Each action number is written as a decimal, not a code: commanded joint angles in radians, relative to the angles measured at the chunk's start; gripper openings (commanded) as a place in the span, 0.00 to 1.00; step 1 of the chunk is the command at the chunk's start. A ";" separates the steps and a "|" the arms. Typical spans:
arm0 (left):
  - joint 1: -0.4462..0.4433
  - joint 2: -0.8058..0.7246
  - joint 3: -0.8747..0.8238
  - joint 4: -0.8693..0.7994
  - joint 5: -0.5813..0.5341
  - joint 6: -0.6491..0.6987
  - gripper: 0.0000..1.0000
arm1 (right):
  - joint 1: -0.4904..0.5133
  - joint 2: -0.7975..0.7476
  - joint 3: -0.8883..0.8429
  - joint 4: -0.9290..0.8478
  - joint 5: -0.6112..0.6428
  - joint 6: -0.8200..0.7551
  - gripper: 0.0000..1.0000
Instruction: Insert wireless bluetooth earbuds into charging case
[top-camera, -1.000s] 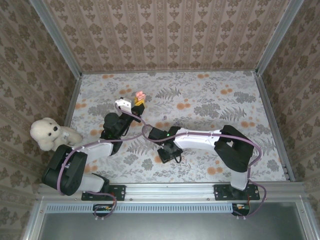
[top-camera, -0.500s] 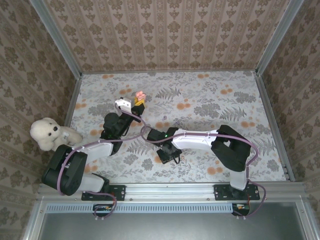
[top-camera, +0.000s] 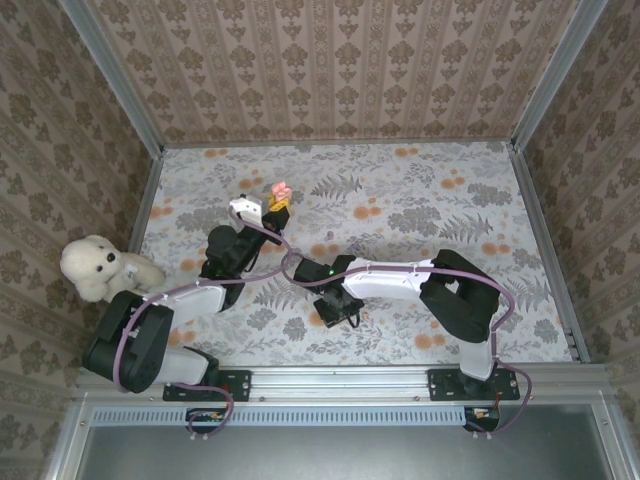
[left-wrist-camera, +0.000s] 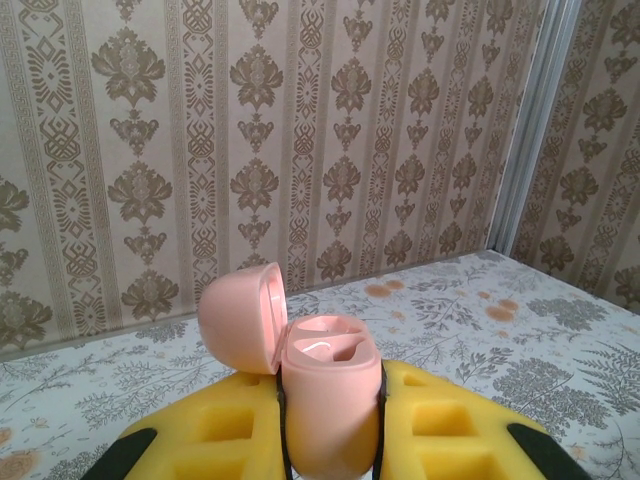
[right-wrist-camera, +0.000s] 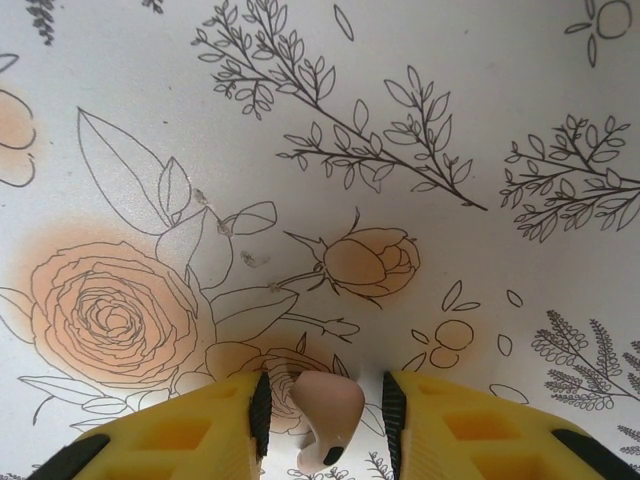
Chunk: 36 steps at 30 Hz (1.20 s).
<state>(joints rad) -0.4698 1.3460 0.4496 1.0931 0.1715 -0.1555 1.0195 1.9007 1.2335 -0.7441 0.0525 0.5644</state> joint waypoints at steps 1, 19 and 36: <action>0.007 -0.022 0.024 0.030 0.017 -0.013 0.00 | 0.007 0.039 0.015 -0.011 0.026 0.020 0.37; 0.007 -0.020 0.029 0.029 0.027 -0.016 0.00 | 0.007 0.002 0.004 -0.011 0.032 0.022 0.24; 0.007 -0.022 0.026 0.025 0.028 -0.019 0.00 | 0.006 -0.040 -0.002 0.002 0.107 -0.114 0.24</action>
<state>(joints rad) -0.4698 1.3460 0.4500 1.0924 0.1799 -0.1581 1.0222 1.8988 1.2354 -0.7395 0.1024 0.4988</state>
